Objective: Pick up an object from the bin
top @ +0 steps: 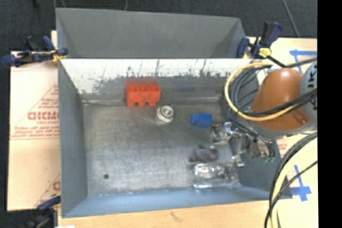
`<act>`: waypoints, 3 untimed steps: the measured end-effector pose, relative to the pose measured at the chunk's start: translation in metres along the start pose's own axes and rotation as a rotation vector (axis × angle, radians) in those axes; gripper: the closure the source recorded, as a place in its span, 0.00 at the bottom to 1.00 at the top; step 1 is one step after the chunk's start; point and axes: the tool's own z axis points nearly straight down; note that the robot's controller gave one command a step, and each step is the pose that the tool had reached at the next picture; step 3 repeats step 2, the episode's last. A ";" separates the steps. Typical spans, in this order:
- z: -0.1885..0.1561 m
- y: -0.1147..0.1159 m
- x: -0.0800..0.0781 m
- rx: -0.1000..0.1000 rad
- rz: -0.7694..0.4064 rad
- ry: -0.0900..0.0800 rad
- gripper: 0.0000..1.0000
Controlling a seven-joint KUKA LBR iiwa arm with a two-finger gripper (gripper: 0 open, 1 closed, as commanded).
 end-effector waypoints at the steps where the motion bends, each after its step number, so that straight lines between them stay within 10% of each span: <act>1: 0.001 0.001 0.002 -0.001 -0.005 0.006 1.00; 2: -0.112 0.021 0.006 0.000 -0.276 0.001 1.00; 3: -0.112 0.021 0.006 0.000 -0.276 0.001 1.00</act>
Offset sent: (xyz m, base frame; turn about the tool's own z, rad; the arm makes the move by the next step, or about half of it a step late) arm 0.0000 0.0000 0.0000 0.0000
